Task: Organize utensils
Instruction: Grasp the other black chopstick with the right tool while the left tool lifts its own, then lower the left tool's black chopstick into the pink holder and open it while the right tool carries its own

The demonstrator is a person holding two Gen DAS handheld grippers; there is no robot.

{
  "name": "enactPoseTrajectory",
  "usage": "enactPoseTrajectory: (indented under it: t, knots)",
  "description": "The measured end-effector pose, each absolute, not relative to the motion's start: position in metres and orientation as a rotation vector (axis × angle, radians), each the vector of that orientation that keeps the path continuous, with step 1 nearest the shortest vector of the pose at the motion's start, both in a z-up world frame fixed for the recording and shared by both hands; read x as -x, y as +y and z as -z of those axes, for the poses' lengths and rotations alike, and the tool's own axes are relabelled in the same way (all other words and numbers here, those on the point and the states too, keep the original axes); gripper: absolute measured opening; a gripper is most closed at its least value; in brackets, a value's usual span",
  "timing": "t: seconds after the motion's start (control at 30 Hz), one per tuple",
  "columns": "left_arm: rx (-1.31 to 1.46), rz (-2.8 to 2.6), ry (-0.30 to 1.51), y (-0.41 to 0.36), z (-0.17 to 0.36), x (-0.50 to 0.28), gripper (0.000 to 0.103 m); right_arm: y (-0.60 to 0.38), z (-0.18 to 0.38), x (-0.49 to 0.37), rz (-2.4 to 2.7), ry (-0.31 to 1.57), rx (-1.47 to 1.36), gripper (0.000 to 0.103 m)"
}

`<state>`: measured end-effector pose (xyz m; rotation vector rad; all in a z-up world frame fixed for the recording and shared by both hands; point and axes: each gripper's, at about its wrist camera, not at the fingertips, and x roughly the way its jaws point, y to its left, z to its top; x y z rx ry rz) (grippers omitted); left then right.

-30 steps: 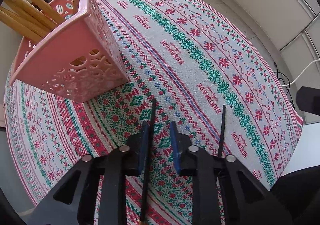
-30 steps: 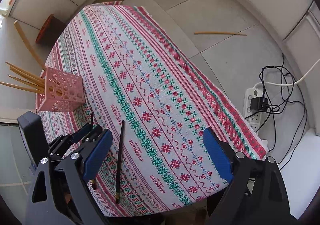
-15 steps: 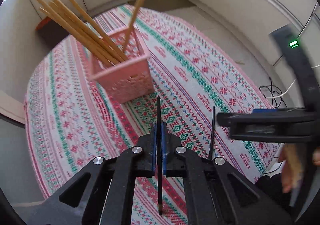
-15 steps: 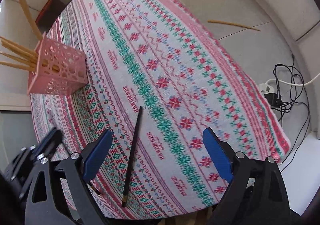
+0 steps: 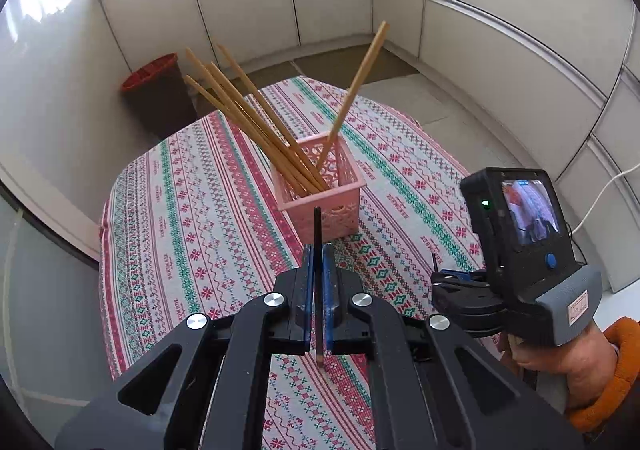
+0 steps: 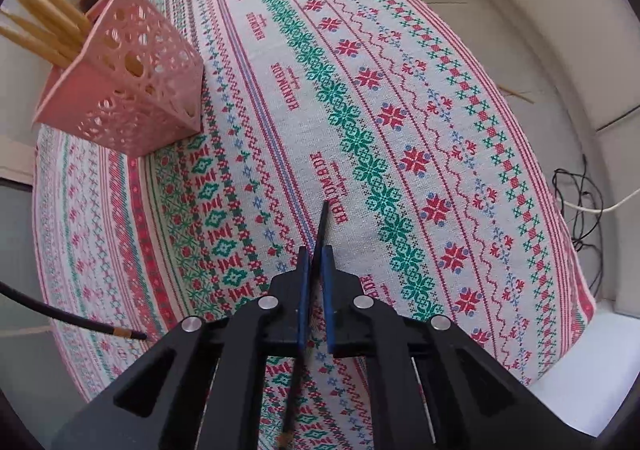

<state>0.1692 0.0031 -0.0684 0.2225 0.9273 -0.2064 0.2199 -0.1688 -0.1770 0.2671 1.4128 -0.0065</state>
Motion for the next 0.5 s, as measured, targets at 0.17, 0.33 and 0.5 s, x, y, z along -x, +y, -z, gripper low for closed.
enactPoseTrajectory:
  t: [0.17,0.33,0.5]
  knots:
    - [-0.204,0.206,0.899,0.006,0.061,-0.166,0.003,-0.19,0.136,-0.211,-0.027,1.303,-0.291,0.005]
    - [-0.194,0.207,0.879,0.003,0.056,-0.163,0.003,-0.215,0.088,-0.194,-0.067,1.183,-0.319,0.005]
    - [-0.158,0.253,0.837,0.0,0.037,-0.159,0.003,-0.232,0.043,-0.188,-0.081,1.064,-0.346,0.005]
